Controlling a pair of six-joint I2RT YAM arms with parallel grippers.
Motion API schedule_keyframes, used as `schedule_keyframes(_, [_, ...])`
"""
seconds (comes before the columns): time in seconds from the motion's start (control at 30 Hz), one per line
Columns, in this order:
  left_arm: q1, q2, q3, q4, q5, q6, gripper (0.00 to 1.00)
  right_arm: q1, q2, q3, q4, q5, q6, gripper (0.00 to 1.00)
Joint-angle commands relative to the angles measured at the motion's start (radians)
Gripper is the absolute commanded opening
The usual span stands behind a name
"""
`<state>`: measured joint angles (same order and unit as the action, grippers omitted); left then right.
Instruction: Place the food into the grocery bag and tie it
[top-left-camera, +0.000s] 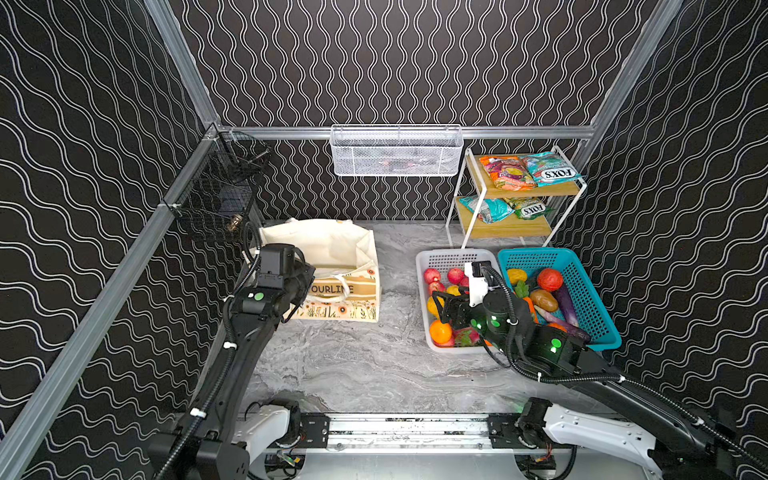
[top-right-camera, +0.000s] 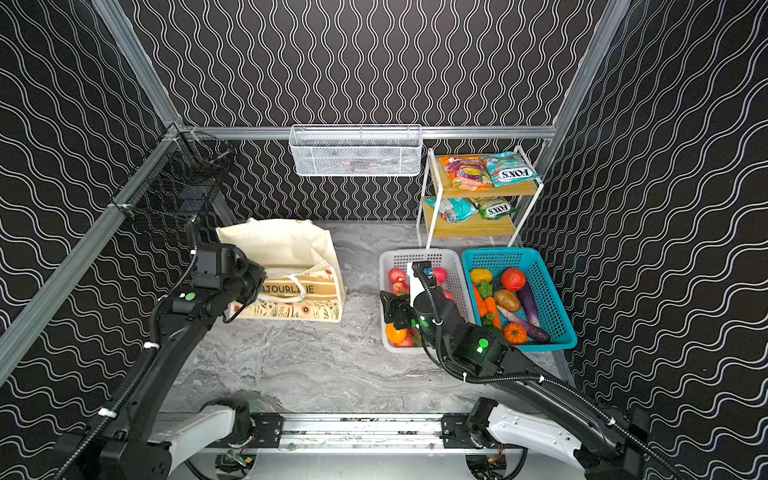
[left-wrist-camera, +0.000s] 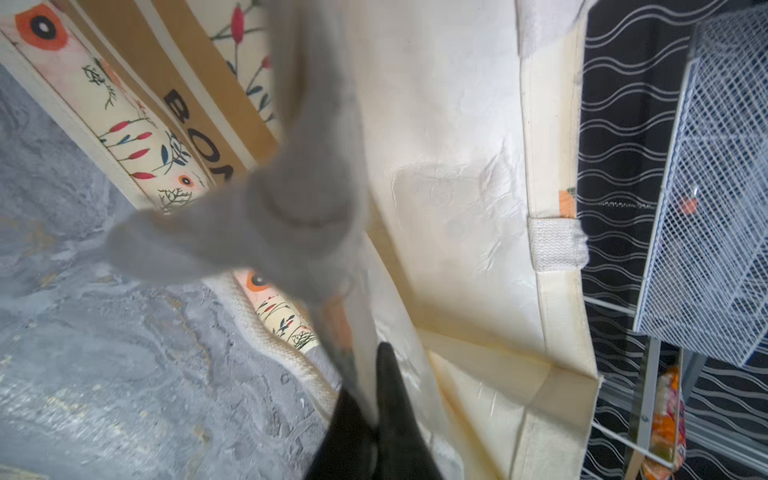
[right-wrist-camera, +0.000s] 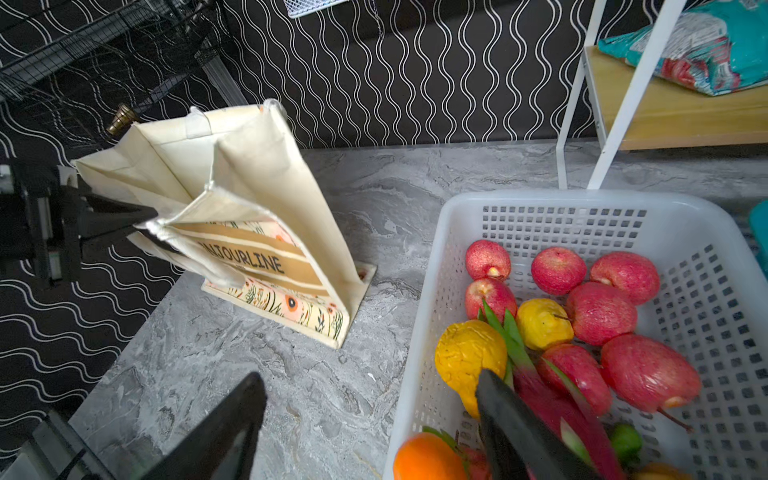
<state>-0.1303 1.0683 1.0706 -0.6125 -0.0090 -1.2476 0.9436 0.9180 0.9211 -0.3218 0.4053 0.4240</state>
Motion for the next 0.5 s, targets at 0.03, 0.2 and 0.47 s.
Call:
schedule_keyframes(0.03, [0.002,-0.060,-0.017,-0.093,0.143,0.071,0.00,0.001,-0.019,0.040,-0.043,0.011,-0.002,0.80])
schedule_keyframes(0.2, [0.001,-0.123,-0.022,-0.176,0.248,0.131,0.00,0.001,-0.004,0.109,-0.061,-0.002,-0.033,0.79])
schedule_keyframes(0.47, [-0.002,-0.152,0.038,-0.368,0.335,0.357,0.00,0.001,0.082,0.251,-0.135,-0.103,-0.074,0.79])
